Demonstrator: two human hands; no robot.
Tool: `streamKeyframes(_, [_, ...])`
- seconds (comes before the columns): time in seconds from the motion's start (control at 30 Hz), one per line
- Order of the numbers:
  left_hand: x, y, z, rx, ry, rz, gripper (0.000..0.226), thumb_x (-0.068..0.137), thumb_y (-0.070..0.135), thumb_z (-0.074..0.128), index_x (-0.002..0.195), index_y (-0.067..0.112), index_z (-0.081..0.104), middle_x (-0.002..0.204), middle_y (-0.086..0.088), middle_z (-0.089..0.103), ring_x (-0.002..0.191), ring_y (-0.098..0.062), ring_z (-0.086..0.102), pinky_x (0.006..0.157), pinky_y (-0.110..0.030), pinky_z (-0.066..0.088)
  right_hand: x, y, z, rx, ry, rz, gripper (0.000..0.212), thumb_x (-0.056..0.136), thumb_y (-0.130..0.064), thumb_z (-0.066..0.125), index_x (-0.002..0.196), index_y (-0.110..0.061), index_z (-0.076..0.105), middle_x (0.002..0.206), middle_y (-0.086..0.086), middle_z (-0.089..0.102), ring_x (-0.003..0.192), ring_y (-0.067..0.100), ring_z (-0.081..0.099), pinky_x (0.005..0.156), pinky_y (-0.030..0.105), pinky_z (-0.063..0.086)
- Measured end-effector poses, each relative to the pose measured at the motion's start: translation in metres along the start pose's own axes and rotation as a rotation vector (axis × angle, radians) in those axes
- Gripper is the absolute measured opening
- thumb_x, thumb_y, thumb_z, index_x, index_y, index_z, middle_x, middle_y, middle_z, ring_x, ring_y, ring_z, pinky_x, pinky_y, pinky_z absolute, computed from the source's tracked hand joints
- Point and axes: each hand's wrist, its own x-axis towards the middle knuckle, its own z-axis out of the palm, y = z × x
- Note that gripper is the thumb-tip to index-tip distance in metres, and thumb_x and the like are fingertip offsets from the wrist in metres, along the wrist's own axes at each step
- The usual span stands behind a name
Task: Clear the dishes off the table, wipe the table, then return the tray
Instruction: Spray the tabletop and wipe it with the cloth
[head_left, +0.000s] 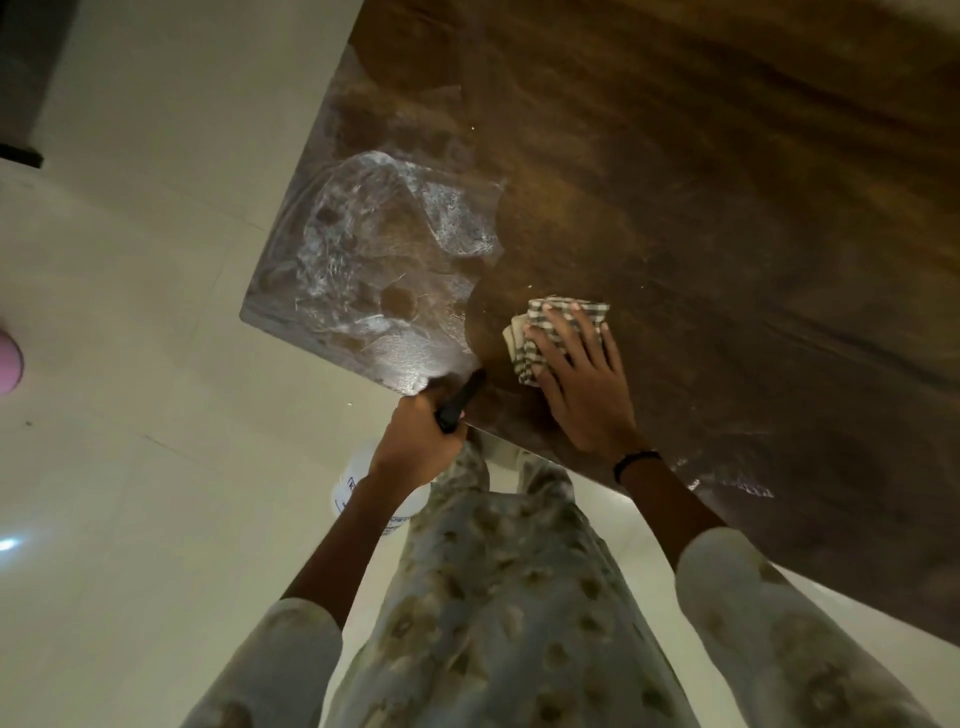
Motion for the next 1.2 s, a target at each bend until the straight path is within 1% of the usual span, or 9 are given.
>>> streamKeyframes(0.07, [-0.007, -0.003, 0.003, 0.036, -0.034, -0.007, 0.012, 0.074, 0.011, 0.06, 0.082, 0.004, 0.064, 0.063, -0.014, 0.061, 0.055, -0.034, 0.055, 0.054, -0.037, 0.044, -0.013, -0.01, 0.006, 0.016, 0.01, 0.055, 0.049, 0.101, -0.039, 0.028, 0.149, -0.026, 0.033, 0.159, 0.003, 0.023, 0.149, 0.026, 0.011, 0.119, 0.049, 0.011])
streamKeyframes(0.17, [-0.018, -0.005, 0.006, 0.069, -0.085, -0.015, 0.005, 0.074, 0.005, 0.06, 0.072, 0.009, 0.063, 0.052, -0.003, 0.05, 0.05, -0.032, 0.046, 0.05, -0.031, 0.035, -0.041, -0.007, 0.014, 0.005, -0.012, 0.06, 0.05, 0.101, -0.04, 0.027, 0.149, -0.026, 0.031, 0.159, 0.004, 0.022, 0.148, 0.026, 0.012, 0.119, 0.049, 0.013])
streamKeyframes(0.23, [-0.023, -0.007, 0.01, 0.063, -0.091, -0.023, 0.026, 0.074, 0.003, 0.059, 0.058, 0.021, 0.049, 0.048, 0.006, 0.038, 0.054, -0.037, 0.043, 0.049, -0.026, 0.028, -0.06, -0.002, 0.02, 0.009, -0.032, 0.081, 0.05, 0.101, -0.041, 0.025, 0.149, -0.027, 0.029, 0.16, 0.003, 0.02, 0.148, 0.025, 0.01, 0.119, 0.048, 0.011])
streamKeyframes(0.33, [-0.028, -0.012, 0.013, 0.062, -0.123, -0.035, 0.034, 0.075, 0.003, 0.059, 0.06, 0.025, 0.039, 0.048, 0.008, 0.034, 0.053, -0.034, 0.042, 0.045, -0.023, 0.024, -0.087, 0.0, 0.028, 0.021, -0.052, 0.116, 0.05, 0.102, -0.043, 0.022, 0.15, -0.028, 0.027, 0.16, 0.0, 0.015, 0.149, 0.023, 0.006, 0.12, 0.045, 0.006])
streamKeyframes(0.43, [-0.028, -0.018, 0.013, 0.048, -0.132, -0.044, 0.03, 0.076, 0.004, 0.06, 0.064, 0.025, 0.041, 0.049, 0.008, 0.038, 0.044, -0.015, 0.036, 0.047, -0.021, 0.026, -0.104, 0.002, 0.029, 0.003, -0.066, 0.047, 0.05, 0.103, -0.045, 0.02, 0.15, -0.028, 0.027, 0.16, 0.001, 0.018, 0.149, 0.024, 0.008, 0.12, 0.044, 0.004])
streamKeyframes(0.67, [-0.018, -0.023, 0.005, 0.021, -0.027, -0.124, 0.037, 0.075, 0.007, 0.056, 0.052, 0.024, 0.033, 0.052, 0.001, 0.037, 0.05, -0.024, 0.034, 0.047, -0.029, 0.023, -0.075, -0.002, 0.026, -0.067, -0.067, -0.107, 0.05, 0.1, -0.043, 0.033, 0.147, -0.028, 0.035, 0.158, 0.003, 0.027, 0.147, 0.028, 0.017, 0.119, 0.049, 0.012])
streamKeyframes(0.9, [-0.01, -0.033, -0.013, -0.06, 0.132, -0.076, 0.021, 0.072, 0.027, 0.047, 0.059, 0.01, 0.047, 0.047, -0.003, 0.039, 0.05, -0.034, 0.033, 0.051, -0.028, 0.027, -0.017, -0.07, 0.04, -0.084, -0.039, -0.295, 0.049, 0.101, -0.037, 0.035, 0.148, -0.025, 0.032, 0.158, 0.004, 0.026, 0.147, 0.029, 0.017, 0.119, 0.05, 0.012])
streamKeyframes(1.03, [-0.004, -0.041, -0.026, -0.071, 0.157, -0.081, 0.034, 0.07, 0.027, 0.047, 0.083, 0.0, 0.063, 0.053, -0.013, 0.048, 0.06, -0.048, 0.044, 0.053, -0.032, 0.033, -0.042, -0.028, 0.031, -0.137, -0.12, -0.488, 0.049, 0.102, -0.037, 0.031, 0.15, -0.028, 0.029, 0.159, 0.003, 0.023, 0.148, 0.026, 0.016, 0.119, 0.049, 0.017])
streamKeyframes(1.2, [0.001, -0.05, -0.037, -0.071, 0.165, -0.073, 0.027, 0.071, 0.026, 0.048, 0.077, 0.003, 0.06, 0.053, -0.011, 0.05, 0.054, -0.042, 0.044, 0.052, -0.031, 0.036, -0.03, 0.001, 0.012, -0.129, -0.119, -0.377, 0.051, 0.1, -0.039, 0.034, 0.149, -0.029, 0.029, 0.158, 0.002, 0.025, 0.148, 0.027, 0.018, 0.117, 0.051, 0.021])
